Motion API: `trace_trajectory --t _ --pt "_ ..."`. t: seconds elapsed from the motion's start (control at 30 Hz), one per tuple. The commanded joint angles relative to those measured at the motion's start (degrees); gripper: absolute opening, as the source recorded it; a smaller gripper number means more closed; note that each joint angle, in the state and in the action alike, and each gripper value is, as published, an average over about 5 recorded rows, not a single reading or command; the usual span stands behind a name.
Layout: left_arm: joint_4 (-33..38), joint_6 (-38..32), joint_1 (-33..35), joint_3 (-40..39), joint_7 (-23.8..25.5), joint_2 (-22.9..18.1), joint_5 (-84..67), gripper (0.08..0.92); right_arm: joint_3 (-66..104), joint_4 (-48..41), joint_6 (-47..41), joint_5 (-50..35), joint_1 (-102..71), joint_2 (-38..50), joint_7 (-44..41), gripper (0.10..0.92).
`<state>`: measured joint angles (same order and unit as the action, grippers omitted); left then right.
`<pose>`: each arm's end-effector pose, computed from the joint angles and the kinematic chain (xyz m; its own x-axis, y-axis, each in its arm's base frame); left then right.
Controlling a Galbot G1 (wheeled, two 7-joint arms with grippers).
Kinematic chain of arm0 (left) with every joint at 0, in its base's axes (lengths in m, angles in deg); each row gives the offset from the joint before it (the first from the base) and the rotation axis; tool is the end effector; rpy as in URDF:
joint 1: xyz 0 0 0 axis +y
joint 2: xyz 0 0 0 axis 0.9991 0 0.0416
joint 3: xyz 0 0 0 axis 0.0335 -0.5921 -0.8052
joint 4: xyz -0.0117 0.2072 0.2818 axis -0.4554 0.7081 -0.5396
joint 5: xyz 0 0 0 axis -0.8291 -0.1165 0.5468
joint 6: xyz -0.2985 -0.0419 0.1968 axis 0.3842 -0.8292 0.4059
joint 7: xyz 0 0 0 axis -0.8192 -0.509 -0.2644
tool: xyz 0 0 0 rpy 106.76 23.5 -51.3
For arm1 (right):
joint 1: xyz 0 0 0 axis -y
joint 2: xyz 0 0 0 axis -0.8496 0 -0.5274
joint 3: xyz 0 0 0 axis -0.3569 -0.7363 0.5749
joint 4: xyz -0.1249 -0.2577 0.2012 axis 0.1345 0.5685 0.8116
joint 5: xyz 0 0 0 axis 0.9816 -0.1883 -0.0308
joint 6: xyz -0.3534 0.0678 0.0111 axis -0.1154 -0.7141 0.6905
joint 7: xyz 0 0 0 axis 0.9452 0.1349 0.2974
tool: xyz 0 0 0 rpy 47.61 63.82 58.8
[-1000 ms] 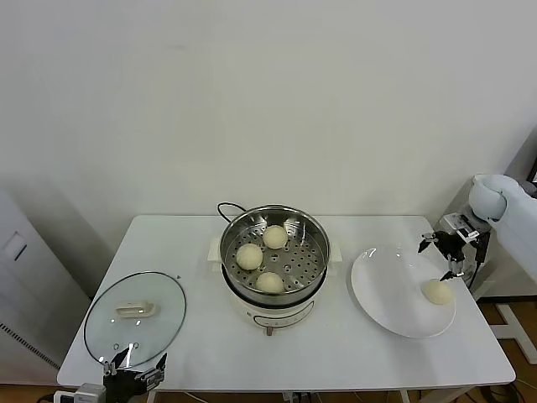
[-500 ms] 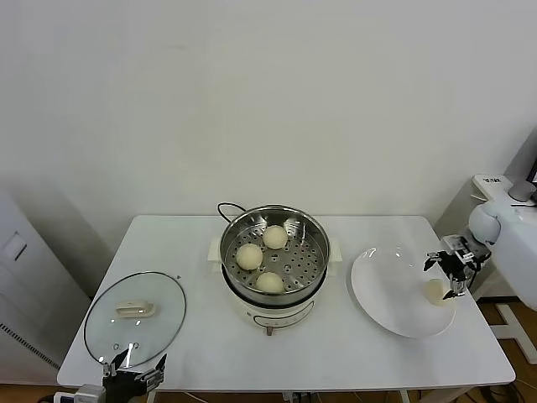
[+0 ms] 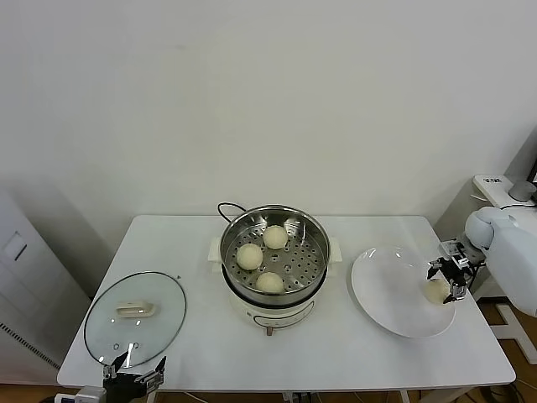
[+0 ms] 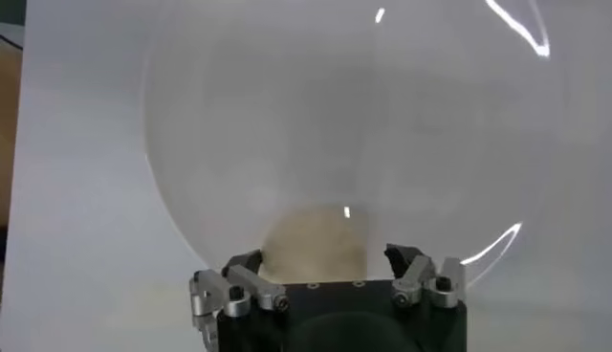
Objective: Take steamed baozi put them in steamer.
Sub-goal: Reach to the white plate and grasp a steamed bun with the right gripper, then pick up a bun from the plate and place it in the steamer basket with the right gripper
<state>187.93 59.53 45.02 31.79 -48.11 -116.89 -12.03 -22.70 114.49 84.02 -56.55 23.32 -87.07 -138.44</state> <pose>0.1329 0.0887 -0.3084 -0.8134 0.0375 0.5805 0.0889 0.9942 0.0603 0.5426 -0.3254 -0.2259 -0.0560 -0.0209 0.9982 -0.9869 -0.1501 -0.0585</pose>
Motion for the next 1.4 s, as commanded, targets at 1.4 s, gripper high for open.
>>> trace_trajectory --t 1.4 --pt "1.65 -0.24 0.52 -0.33 -0.33 -0.43 1.13 0.823 -63.08 36.13 -35.62 -73.52 56.61 -1.14 9.44 0.433"
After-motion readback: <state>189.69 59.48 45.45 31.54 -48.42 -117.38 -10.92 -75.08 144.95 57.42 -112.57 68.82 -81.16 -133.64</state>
